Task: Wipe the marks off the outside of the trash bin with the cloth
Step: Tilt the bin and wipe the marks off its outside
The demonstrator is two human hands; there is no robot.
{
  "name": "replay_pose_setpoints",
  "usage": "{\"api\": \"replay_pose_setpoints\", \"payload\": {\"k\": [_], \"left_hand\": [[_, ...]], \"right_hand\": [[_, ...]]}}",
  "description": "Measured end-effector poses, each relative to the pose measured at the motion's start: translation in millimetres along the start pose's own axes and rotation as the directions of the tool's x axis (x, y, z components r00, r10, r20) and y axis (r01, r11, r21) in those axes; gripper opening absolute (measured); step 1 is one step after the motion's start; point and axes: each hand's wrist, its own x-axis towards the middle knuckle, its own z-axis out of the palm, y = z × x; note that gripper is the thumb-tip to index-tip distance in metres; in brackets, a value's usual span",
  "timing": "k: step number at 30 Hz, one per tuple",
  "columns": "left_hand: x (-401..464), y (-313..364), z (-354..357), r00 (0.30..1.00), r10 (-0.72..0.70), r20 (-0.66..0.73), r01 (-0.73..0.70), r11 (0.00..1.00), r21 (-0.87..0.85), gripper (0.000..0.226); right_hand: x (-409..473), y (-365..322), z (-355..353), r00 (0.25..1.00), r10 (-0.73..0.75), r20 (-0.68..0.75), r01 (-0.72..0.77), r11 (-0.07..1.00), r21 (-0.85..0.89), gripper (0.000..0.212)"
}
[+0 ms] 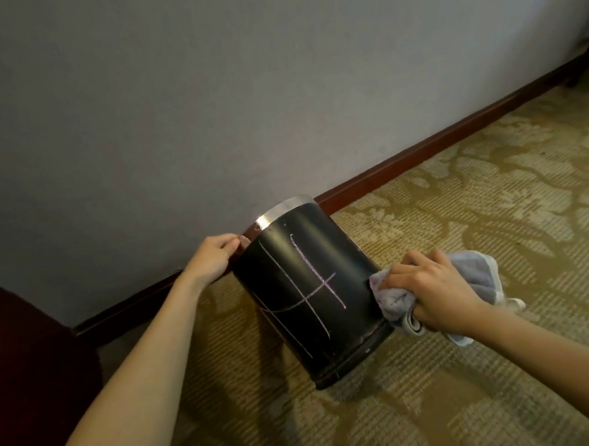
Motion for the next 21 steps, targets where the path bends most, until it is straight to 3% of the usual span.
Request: {"api": "replay_pose_setpoints", "payload": {"k": [13,21], "left_hand": [[4,32,40,0.976,0.170,-0.137,-0.177,0.983,-0.040,0.028],[-5,89,75,0.945,0.324,-0.051,-0.324,0.946,0.014,0.028]], "right_hand": [[-25,20,-3,0.993,0.114,-0.026,-0.112,0.992,0.058,0.040],[16,22,-39,0.924,0.170,-0.343,-0.113,0.977,0.181,0.037]]}}
